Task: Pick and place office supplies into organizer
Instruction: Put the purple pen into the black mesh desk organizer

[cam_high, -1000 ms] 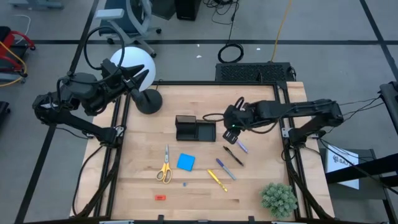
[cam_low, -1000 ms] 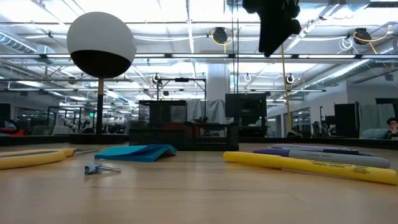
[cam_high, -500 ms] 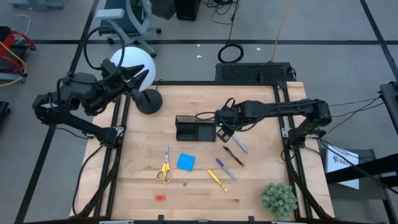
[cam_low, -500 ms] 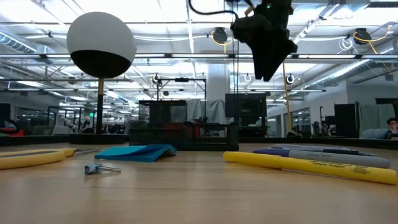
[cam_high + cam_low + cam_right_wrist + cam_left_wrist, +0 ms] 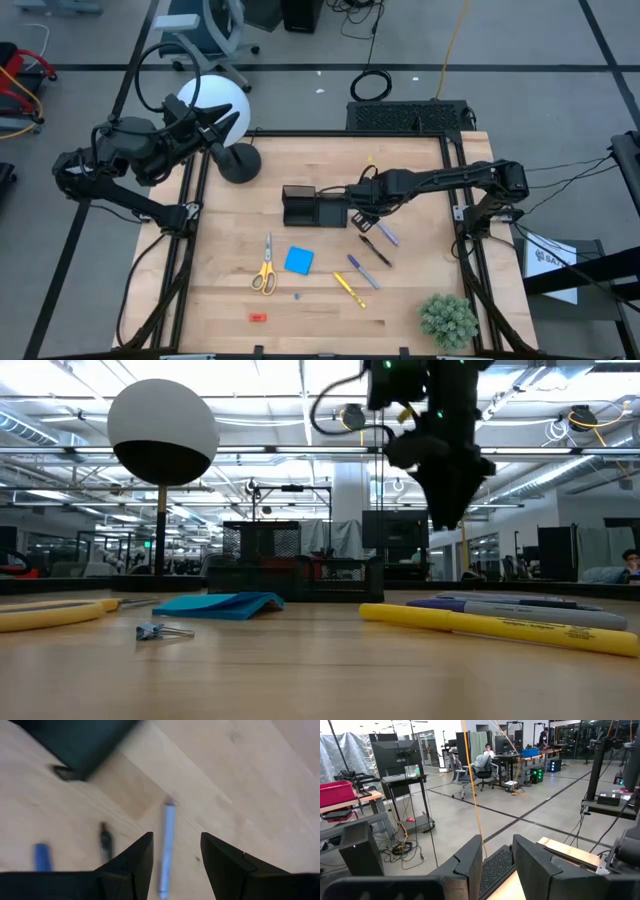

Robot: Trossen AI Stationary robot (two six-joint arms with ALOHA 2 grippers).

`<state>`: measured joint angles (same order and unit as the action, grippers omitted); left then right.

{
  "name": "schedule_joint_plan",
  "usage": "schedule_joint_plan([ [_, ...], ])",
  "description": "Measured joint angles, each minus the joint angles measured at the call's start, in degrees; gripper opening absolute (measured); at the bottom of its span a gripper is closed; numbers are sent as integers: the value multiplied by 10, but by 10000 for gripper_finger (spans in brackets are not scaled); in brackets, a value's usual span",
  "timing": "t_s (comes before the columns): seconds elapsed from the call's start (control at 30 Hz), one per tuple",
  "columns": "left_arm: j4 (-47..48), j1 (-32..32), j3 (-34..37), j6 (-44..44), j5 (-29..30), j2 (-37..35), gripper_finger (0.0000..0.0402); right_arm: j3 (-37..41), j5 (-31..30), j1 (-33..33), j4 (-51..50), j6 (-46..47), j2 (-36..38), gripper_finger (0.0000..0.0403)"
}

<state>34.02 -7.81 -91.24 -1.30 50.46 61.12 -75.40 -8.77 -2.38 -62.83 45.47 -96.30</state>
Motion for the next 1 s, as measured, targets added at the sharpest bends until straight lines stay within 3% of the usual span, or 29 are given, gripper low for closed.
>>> schedule_joint_plan([
  [1.0,0,0,0,0,0,0,115,139,74,-7,154,17,-3,155],
])
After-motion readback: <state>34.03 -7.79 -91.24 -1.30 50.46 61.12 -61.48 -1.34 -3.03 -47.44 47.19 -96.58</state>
